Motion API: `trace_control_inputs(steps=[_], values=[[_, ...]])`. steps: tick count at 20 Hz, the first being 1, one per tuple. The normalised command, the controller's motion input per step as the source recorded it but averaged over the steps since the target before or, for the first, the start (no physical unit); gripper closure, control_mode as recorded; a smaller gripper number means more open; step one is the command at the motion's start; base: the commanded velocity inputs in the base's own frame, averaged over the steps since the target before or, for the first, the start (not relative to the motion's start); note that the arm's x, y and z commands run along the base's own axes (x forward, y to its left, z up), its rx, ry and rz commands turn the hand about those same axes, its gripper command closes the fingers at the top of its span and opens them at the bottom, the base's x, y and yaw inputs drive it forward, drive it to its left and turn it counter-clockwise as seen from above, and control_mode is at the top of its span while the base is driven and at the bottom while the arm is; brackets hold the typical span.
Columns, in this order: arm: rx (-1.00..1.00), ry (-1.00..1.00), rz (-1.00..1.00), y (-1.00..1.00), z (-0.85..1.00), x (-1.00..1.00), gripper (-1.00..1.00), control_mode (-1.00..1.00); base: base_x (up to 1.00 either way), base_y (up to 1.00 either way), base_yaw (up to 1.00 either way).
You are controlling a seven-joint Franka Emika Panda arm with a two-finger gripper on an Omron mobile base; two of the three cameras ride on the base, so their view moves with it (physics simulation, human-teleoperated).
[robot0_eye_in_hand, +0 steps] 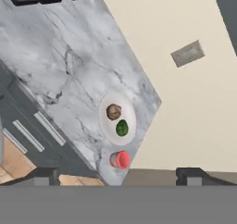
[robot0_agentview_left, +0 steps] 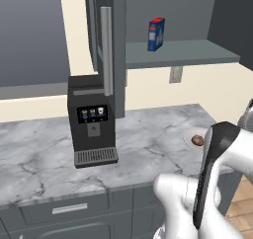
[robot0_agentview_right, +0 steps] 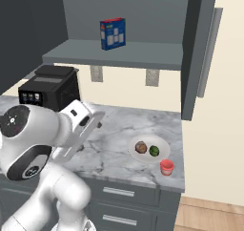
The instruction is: Pick the avocado and bread from the counter and place them on the plate. Then pick the jam from the cabinet and place it next to the plate. Lastly close the cabinet door.
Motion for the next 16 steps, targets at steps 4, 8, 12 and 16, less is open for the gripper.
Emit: trace_control_inputs(steps=[4, 8, 12, 16], values=[[-0.38, -0.15, -0.05, 0.93, 0.37, -0.52, -1.0, -1.0, 0.0, 0.0, 0.0], [-0.38, -0.22, -0.02, 0.89, 0.34, -0.6, -1.0, -1.0, 0.0, 0.0, 0.0], [-0.33, -0.17, -0.02, 0.83, 0.25, -0.39, -1.0, -1.0, 0.0, 0.0, 0.0], [-0.31, -0.09, -0.01, 0.84, 0.15, -0.26, -1.0, -1.0, 0.0, 0.0, 0.0]])
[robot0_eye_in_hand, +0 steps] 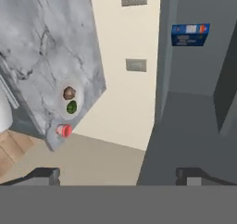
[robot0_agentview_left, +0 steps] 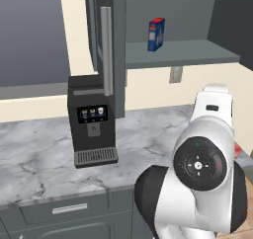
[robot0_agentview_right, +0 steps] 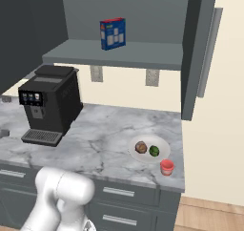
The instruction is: Pick the avocado and bread from the counter and place them on the plate. Then pick the jam from the cabinet and place it next to the plate. Lastly close the cabinet door.
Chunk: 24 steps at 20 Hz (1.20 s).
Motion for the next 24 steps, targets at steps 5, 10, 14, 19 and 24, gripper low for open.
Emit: trace_control_inputs(steps=[5, 10, 14, 19, 24], values=[[-0.28, -0.01, -0.02, 0.8, 0.08, -0.15, -1.0, -1.0, 0.0, 0.0, 0.0], [-0.33, 0.0, -0.04, 0.89, 0.0, 0.09, -1.0, -1.0, 0.0, 0.0, 0.0], [-0.25, 0.0, -0.1, 0.86, 0.03, 0.04, -1.0, -1.0, 0.0, 0.0, 0.0], [-0.18, 0.0, -0.12, 0.77, 0.03, 0.08, -1.0, -1.0, 0.0, 0.0, 0.0], [-0.14, 0.01, -0.16, 0.67, 0.0, 0.35, -1.0, -1.0, 0.0, 0.0, 0.0]])
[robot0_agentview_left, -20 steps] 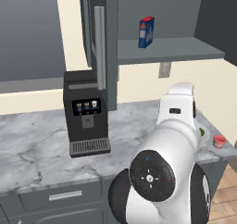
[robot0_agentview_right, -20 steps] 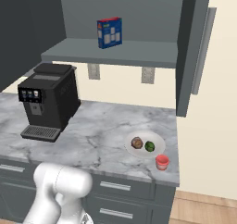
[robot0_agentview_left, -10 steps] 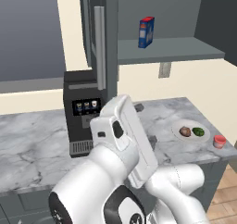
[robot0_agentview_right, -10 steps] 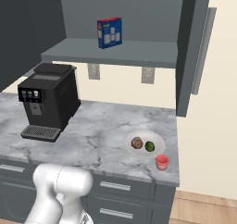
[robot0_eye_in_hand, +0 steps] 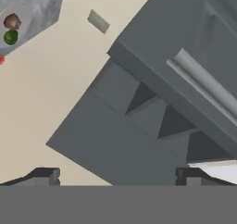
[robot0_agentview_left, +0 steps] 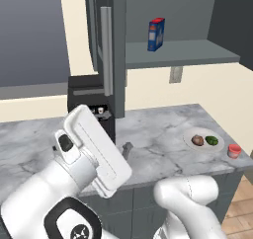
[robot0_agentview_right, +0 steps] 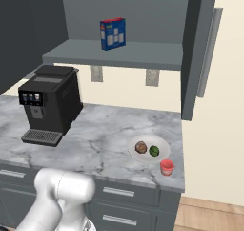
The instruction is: Pick the avocado and bread from the counter and place them on the plate. Then pick the jam from the cabinet and place it next to the plate. Lastly close the cabinet door.
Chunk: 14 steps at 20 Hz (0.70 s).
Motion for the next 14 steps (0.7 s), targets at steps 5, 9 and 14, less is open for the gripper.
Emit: trace_control_inputs(steps=[5, 9, 14], values=[[-0.08, 0.01, -0.2, 0.48, 0.0, 0.42, -1.0, -1.0, 0.0, 0.0, 0.0], [0.0, 0.04, -0.21, 0.11, 0.0, 0.49, -1.0, -1.0, 0.0, 0.0, 0.0], [0.0, 0.04, -0.17, 0.11, 0.0, 0.53, -1.0, -1.0, 0.0, 0.0, 0.0]])
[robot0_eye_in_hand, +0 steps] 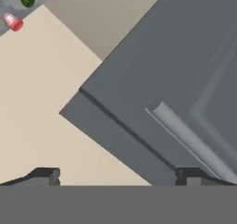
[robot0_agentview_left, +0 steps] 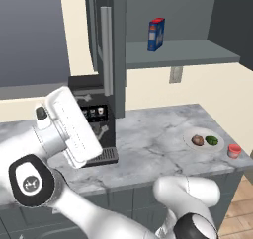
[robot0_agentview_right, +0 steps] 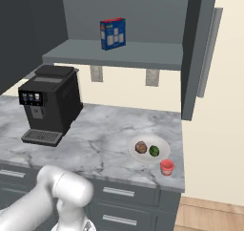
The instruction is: Pick the avocado and bread from the counter and place them on the plate. Then pick the jam from the cabinet and place it next to the plate. Lastly close the cabinet door.
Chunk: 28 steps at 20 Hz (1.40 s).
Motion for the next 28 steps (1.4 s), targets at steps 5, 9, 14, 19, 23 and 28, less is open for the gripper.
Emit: trace_control_inputs(steps=[5, 9, 14, 19, 23, 28], values=[[0.0, 0.12, -0.06, 0.06, 0.0, 0.64, -1.0, -1.0, 0.0, 0.0, 0.0], [0.0, 0.12, -0.02, 0.01, -0.02, 0.61, -1.0, -1.0, 0.0, 0.0, 0.0], [0.0, 0.08, -0.02, 0.01, 0.0, 0.5, -1.0, -1.0, 0.0, 0.0, 0.0], [0.0, 0.04, -0.01, -0.28, 0.05, 0.33, -1.0, -1.0, 0.0, 0.0, 0.0], [0.0, 0.0, 0.0, -0.72, 0.0, 0.2, -1.0, -1.0, 0.0, 0.0, 0.0], [0.1, 0.0, 0.13, -0.98, 0.12, 0.0, -1.0, -1.0, 0.0, 0.0, 0.0]])
